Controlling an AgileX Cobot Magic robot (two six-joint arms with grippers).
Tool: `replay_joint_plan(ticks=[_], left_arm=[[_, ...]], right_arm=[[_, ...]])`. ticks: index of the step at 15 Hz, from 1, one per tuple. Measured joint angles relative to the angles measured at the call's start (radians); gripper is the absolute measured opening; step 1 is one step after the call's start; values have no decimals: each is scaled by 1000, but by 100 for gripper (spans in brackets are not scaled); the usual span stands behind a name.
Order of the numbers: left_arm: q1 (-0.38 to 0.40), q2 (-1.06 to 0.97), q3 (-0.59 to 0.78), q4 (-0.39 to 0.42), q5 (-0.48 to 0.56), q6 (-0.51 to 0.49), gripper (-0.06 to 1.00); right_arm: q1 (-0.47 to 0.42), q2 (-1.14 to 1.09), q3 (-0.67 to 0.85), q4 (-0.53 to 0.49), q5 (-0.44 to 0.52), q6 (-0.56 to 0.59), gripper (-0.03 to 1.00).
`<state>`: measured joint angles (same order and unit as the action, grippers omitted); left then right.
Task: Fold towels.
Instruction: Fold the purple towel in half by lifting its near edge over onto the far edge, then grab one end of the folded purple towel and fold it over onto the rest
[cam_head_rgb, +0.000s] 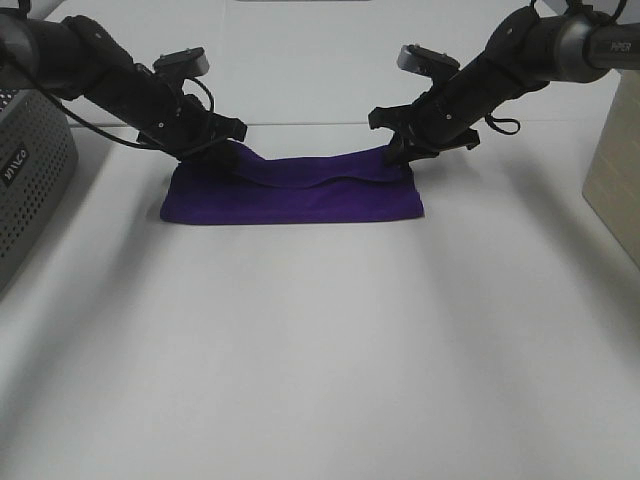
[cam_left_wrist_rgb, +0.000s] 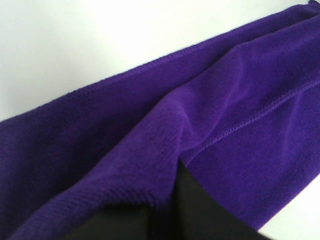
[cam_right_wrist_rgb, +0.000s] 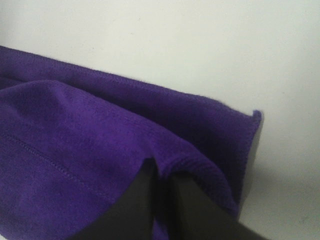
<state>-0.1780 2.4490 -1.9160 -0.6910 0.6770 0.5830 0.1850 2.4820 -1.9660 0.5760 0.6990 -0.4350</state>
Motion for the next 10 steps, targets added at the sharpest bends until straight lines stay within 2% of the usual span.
replay_joint_plan(ticks=[2,5,6,7,10], left_arm=[[0,2,0,8,37,-33,18],[0,-3,0,26,103,-70,60],[0,-12,-5,62,139,-90,70],[0,-26,-12,119,175,-128,74],[0,-81,-40,305,304,-290,76]], right_arm=[[0,0,0,0,1,0,22],[0,1,-2,-22,39,31,58],[0,1,-10,-52,78,54,69],[0,-2,-22,-90,127,62,75],[0,-70,-42,-160,219,92,80]])
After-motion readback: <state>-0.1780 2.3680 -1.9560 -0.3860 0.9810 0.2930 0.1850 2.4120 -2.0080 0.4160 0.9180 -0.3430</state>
